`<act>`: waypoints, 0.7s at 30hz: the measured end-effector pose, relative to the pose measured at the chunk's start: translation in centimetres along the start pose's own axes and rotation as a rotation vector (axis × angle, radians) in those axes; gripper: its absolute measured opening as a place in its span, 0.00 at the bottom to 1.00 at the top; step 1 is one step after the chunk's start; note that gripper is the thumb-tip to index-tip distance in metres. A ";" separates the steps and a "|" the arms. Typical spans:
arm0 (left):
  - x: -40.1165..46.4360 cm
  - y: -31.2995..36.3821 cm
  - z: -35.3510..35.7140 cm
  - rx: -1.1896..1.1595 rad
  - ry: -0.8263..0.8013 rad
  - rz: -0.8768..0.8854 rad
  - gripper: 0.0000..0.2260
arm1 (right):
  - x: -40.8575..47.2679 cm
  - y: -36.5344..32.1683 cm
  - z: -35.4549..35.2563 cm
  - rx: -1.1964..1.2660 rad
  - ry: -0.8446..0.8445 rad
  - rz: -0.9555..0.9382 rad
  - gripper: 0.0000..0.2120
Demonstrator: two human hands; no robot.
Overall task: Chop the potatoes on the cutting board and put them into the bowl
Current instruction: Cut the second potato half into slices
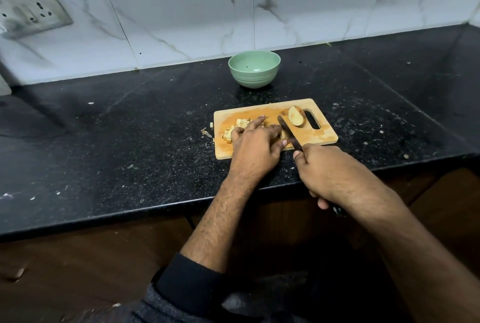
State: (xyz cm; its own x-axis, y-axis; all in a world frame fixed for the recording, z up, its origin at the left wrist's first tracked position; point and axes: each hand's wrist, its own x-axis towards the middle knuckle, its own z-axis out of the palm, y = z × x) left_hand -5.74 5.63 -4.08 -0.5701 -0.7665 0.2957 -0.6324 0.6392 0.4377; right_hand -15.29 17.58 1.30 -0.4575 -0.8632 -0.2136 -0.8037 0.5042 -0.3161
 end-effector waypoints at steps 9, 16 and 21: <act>0.0 -0.1 0.5 0.068 0.030 0.044 0.17 | 0.0 0.3 -0.1 0.032 -0.001 -0.009 0.18; -0.2 0.4 1.0 0.182 0.142 0.052 0.25 | -1.2 1.5 -0.7 0.071 -0.018 0.035 0.18; 0.3 0.9 1.2 0.213 0.160 0.044 0.26 | -2.0 2.0 -0.7 0.106 -0.061 0.057 0.17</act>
State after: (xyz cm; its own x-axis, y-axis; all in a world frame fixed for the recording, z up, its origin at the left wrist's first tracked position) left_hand -7.08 6.08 -4.58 -0.5199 -0.7273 0.4480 -0.7150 0.6575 0.2378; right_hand -16.24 20.26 1.70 -0.4749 -0.8312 -0.2891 -0.7307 0.5555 -0.3969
